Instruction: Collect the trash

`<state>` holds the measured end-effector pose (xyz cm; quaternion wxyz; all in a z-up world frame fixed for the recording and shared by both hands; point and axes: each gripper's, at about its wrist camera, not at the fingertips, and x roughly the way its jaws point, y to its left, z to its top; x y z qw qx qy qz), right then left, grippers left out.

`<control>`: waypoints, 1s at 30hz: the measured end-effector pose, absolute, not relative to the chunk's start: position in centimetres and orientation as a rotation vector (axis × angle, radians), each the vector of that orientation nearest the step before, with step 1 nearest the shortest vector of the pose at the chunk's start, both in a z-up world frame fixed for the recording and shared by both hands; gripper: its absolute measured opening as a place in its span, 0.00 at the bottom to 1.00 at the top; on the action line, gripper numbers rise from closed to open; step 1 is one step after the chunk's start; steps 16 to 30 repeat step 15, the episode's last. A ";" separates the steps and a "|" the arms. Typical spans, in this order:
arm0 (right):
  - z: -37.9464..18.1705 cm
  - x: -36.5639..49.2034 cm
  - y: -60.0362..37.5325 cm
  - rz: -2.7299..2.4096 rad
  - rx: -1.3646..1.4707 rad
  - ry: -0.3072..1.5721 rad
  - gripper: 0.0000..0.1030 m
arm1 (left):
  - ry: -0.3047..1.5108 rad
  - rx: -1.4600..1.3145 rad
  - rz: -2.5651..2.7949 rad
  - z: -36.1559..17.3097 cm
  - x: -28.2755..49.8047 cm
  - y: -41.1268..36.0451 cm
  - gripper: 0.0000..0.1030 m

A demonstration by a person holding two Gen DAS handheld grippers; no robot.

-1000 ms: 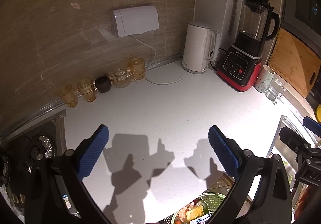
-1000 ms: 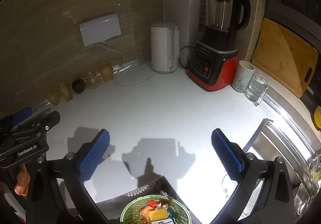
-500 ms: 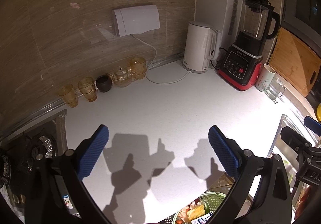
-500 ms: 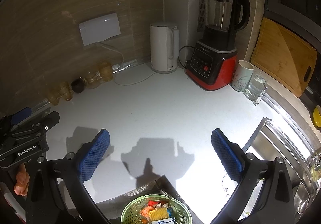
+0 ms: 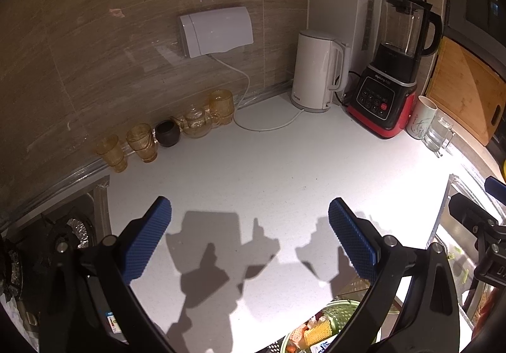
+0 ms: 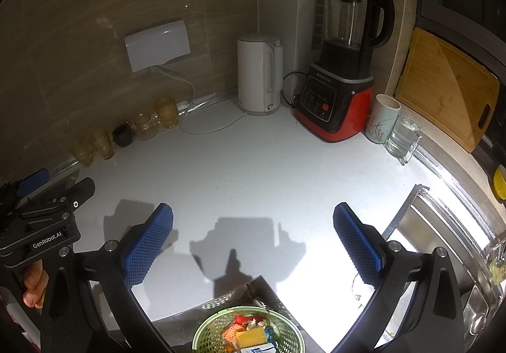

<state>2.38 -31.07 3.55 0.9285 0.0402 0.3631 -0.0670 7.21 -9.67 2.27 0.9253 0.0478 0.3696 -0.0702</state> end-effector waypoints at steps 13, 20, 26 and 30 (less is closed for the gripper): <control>3.3 2.4 -31.1 -0.137 0.084 0.750 0.98 | 0.759 0.084 -0.138 2.2 7.6 -9.4 0.92; 3.3 2.4 -31.1 -0.138 0.085 0.751 0.98 | 0.762 0.079 -0.136 2.2 7.7 -9.2 0.92; 3.3 2.4 -31.1 -0.138 0.085 0.751 0.98 | 0.762 0.079 -0.136 2.2 7.7 -9.2 0.92; 3.3 2.4 -31.1 -0.138 0.085 0.751 0.98 | 0.762 0.079 -0.136 2.2 7.7 -9.2 0.92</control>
